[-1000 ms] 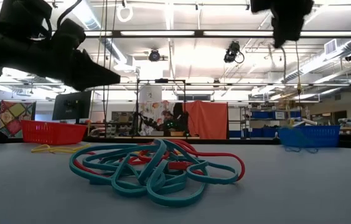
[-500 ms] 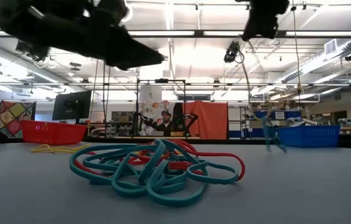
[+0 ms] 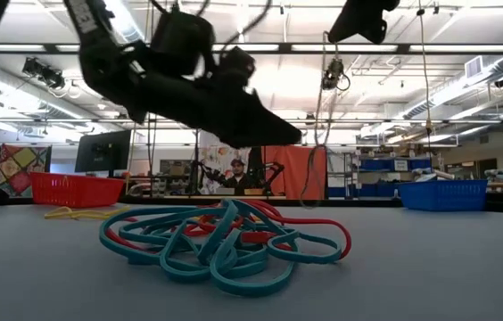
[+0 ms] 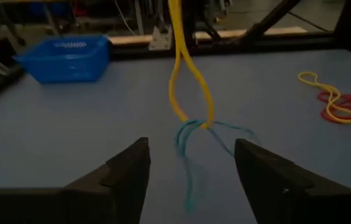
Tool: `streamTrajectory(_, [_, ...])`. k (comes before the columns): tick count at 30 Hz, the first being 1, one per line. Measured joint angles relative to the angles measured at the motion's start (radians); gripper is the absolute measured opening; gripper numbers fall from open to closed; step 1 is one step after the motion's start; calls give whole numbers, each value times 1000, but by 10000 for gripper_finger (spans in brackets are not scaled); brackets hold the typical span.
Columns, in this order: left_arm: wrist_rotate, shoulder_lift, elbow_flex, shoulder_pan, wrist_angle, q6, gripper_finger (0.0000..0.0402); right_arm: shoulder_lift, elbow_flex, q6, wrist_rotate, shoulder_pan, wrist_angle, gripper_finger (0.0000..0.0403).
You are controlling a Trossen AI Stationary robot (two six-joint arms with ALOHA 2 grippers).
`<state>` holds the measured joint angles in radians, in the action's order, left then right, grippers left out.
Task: Sort rubber bands into baskets
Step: Put the yellow rubber band into the blue basket
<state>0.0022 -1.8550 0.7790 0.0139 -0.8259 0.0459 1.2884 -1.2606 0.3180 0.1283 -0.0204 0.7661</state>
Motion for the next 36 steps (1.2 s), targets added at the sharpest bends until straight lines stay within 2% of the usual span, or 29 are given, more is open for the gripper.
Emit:
streamTrajectory(9, [15, -123, 109, 4, -1, -1, 238, 2, 0, -12, 23, 0, -7, 2])
streamTrajectory(24, [-36, -148, 153, 15, 13, 19, 214, 2, 0, -34, 1, 0, -37, 2])
streamTrajectory(28, [-35, -148, 153, 15, 35, 6, 164, 2, 0, -34, 1, 0, -39, 2])
streamTrajectory(34, [-35, -148, 153, 15, 58, 3, 21, 2, 0, -34, 8, 1, -23, 2])
streamTrajectory(36, [-31, -148, 153, 17, 62, -1, 10, 1, 0, -34, 32, 3, 0, 2])
